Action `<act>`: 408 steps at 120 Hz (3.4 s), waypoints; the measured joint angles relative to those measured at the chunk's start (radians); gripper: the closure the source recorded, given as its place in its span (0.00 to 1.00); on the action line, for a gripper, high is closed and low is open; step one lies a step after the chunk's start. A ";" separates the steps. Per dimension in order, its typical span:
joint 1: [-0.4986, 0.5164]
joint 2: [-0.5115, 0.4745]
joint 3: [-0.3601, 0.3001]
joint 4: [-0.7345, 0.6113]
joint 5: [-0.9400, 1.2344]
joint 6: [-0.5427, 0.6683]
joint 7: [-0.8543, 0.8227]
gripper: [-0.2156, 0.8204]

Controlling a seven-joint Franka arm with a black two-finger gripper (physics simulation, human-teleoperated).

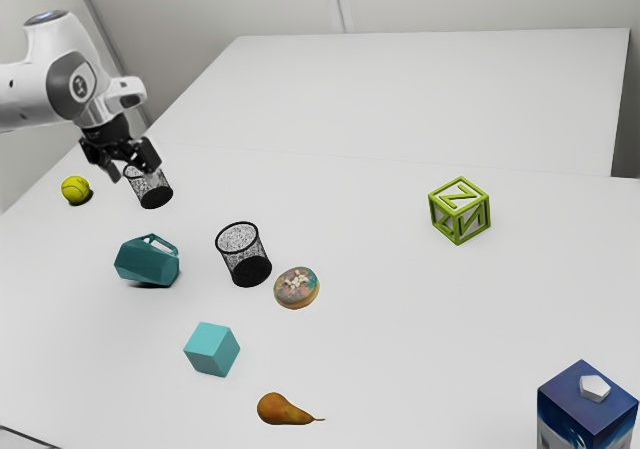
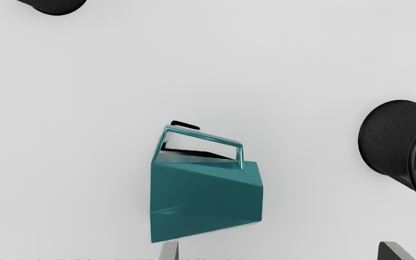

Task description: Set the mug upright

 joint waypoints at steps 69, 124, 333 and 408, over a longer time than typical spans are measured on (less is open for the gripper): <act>0.282 0.188 -0.029 0.025 -0.312 0.019 0.287 0.21; 0.492 0.383 -0.103 0.134 -0.584 -0.175 0.696 0.21; 0.446 0.290 -0.148 0.051 -0.706 -0.310 1.011 0.96; 0.027 0.007 -0.034 -0.308 -0.160 0.301 0.773 0.97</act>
